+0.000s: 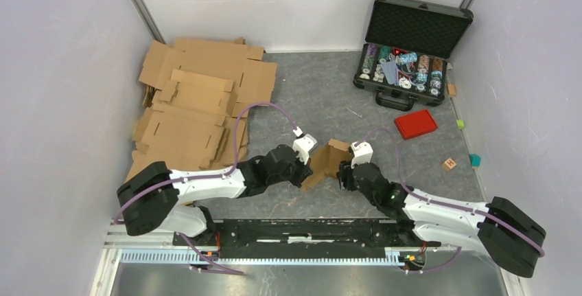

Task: Fold the paper box
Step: Fold the paper box at the center of the board.

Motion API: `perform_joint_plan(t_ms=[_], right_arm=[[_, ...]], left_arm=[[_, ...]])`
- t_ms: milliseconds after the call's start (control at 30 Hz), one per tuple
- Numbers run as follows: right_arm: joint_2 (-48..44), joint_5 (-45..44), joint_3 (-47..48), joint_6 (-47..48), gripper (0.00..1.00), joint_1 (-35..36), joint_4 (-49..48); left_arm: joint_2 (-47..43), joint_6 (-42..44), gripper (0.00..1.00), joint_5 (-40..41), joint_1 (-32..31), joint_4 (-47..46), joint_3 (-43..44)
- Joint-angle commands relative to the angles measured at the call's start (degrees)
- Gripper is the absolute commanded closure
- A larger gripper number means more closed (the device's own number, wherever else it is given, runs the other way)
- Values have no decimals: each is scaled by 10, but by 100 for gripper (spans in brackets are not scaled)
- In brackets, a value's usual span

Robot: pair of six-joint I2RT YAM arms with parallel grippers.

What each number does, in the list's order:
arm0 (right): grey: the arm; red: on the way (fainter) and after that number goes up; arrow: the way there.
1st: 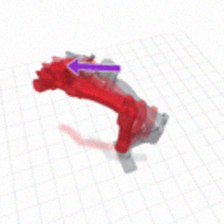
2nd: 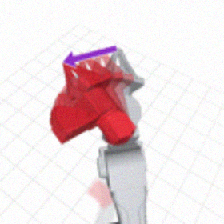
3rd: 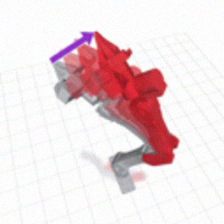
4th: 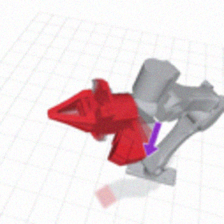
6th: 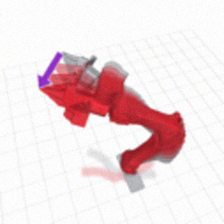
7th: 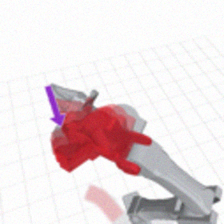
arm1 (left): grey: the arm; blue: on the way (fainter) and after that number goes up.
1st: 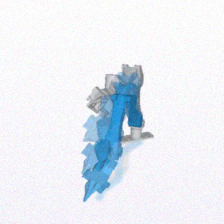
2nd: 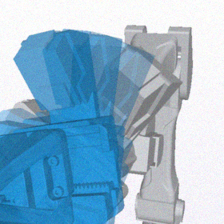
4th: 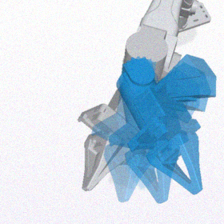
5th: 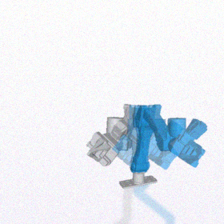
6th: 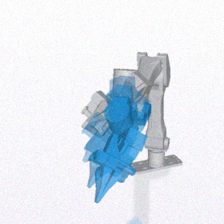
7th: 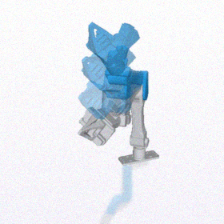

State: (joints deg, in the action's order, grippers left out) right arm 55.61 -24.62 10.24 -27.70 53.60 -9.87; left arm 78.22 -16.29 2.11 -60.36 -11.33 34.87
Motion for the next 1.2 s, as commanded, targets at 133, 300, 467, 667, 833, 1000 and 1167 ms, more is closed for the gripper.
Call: perform_joint_plan(t_ms=[133,300,467,667,833,1000,1167], right_arm=[[-21,-18,-15,-42,42,5,-36],[-8,-30,-24,-58,45,4,-51],[-11,-49,-37,-76,49,4,-69],[-15,-57,-24,-72,41,5,-27],[-29,-32,-39,-52,35,5,-26],[-47,-33,-54,-33,35,6,-21],[-60,-39,-46,-3,35,10,1]], left_arm=[[-1,-54,98,63,-31,-44,6],[10,-67,98,106,-51,-42,14],[23,-70,98,132,-69,-43,23],[23,-72,98,149,-73,-31,27],[24,-87,98,169,-73,-7,33],[24,-89,98,178,-74,-6,32],[26,-83,98,178,-73,1,37]])
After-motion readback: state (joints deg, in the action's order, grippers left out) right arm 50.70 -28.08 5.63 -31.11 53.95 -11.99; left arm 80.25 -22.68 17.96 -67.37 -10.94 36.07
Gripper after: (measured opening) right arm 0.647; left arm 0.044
